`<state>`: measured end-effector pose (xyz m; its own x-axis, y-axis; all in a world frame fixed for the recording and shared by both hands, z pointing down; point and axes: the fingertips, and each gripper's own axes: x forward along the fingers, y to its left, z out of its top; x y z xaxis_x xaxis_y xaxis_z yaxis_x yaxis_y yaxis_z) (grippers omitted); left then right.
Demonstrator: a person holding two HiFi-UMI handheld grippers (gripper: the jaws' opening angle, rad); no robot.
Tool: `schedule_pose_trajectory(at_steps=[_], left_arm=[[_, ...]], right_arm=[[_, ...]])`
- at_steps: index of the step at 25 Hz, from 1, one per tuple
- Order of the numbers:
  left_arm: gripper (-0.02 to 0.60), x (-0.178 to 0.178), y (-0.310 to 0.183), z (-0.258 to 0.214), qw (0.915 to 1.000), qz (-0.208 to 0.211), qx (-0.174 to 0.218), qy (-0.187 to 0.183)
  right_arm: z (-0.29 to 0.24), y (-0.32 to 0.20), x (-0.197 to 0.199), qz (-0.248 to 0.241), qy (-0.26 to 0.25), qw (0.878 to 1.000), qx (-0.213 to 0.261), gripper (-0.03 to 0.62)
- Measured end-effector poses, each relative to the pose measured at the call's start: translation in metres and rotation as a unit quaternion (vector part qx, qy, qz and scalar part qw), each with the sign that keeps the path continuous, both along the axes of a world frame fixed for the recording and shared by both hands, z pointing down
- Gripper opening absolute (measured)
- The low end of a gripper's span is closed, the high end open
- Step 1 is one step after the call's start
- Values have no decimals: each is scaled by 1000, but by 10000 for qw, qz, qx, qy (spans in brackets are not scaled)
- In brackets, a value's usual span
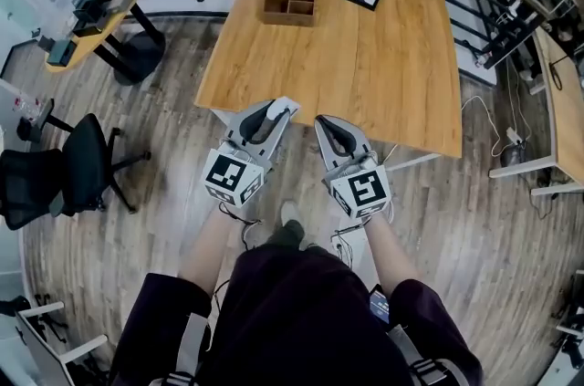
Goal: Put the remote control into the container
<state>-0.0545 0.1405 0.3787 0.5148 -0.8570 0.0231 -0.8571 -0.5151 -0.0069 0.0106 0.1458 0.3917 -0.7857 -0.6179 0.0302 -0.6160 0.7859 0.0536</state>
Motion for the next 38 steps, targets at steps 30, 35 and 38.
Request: schedule_pose_trajectory(at_steps=[30, 35, 38], left_arm=[[109, -34, -242, -23, 9997, -89, 213, -84], [109, -28, -283, -29, 9994, -125, 264, -210], [109, -29, -307, -27, 9991, -134, 256, -308]], right_arm=[[-29, -253, -41, -83, -103, 9996, 249, 18], [-33, -291, -35, -131, -195, 9994, 260, 18], [-32, -313, -34, -97, -245, 9994, 229, 18]])
